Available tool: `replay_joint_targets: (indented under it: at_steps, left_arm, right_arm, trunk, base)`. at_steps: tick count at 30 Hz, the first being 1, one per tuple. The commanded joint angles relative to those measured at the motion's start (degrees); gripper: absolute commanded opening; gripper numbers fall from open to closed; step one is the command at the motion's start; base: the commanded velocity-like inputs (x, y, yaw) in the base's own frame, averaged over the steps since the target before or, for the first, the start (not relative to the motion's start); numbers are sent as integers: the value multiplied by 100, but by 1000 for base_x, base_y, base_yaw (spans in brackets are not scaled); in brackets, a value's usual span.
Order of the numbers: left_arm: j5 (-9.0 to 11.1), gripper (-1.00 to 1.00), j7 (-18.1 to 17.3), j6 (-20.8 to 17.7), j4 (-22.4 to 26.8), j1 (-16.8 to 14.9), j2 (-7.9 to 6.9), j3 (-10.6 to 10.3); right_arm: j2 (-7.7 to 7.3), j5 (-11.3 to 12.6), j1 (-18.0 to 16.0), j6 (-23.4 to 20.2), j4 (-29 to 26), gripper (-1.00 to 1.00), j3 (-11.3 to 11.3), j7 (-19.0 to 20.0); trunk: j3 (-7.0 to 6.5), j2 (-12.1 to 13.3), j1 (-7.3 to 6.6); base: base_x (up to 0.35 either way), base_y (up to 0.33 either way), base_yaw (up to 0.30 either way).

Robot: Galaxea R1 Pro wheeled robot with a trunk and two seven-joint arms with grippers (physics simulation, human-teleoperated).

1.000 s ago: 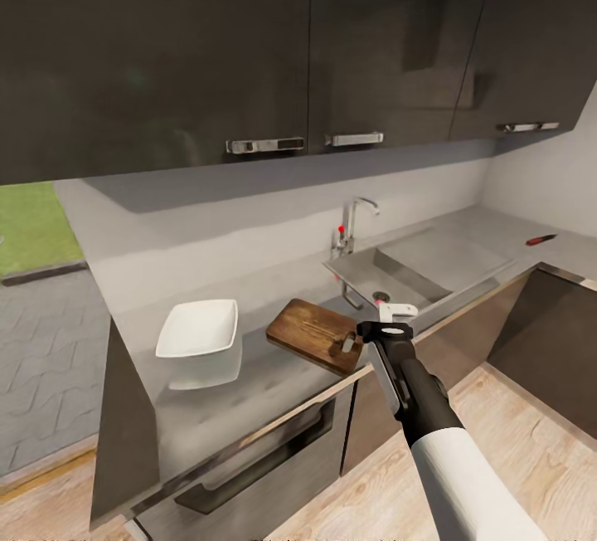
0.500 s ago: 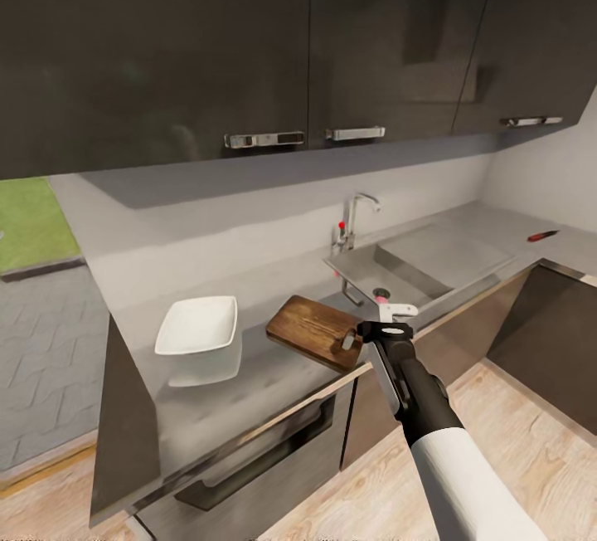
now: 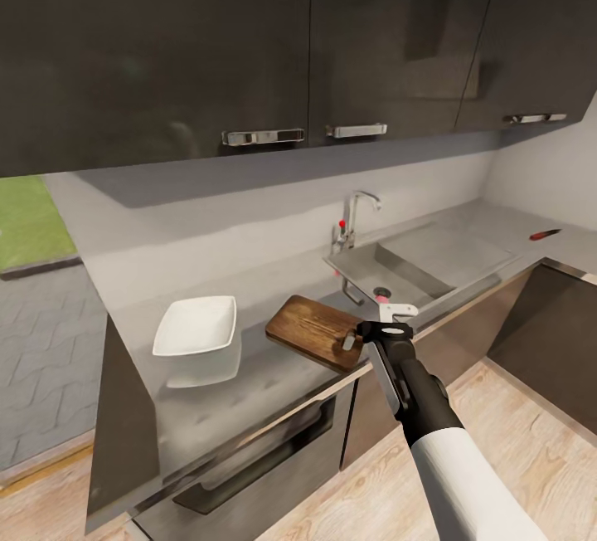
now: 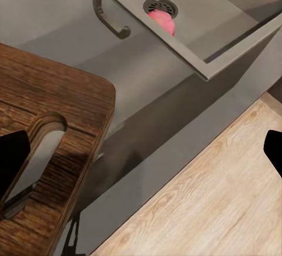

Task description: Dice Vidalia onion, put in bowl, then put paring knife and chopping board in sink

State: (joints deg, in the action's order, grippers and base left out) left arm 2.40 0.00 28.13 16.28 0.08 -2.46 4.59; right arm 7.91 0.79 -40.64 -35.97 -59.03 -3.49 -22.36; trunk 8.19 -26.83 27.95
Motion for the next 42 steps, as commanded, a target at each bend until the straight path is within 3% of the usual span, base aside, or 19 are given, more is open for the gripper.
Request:
replay_joint_targets:
  at_steps: [1, 25, 42]
  left_arm:
    - [24, 100, 0, 9, 7, 1, 0, -2]
    - [24, 100, 0, 9, 7, 1, 0, -2]
    - [24, 100, 0, 9, 7, 1, 0, -2]
  right_arm:
    - [-1, 9, -5, -33, -4, 100, -12, -32]
    - [0, 9, -5, -40, -4, 100, -19, -31]
    - [0, 15, -5, -41, -4, 100, -20, -24]
  trunk:
    - [10, -10, 3]
    - [13, -10, 3]
    - [101, -10, 3]
  base:
    - [3, 0, 0]
    - [0, 0, 0]
    - [0, 0, 0]
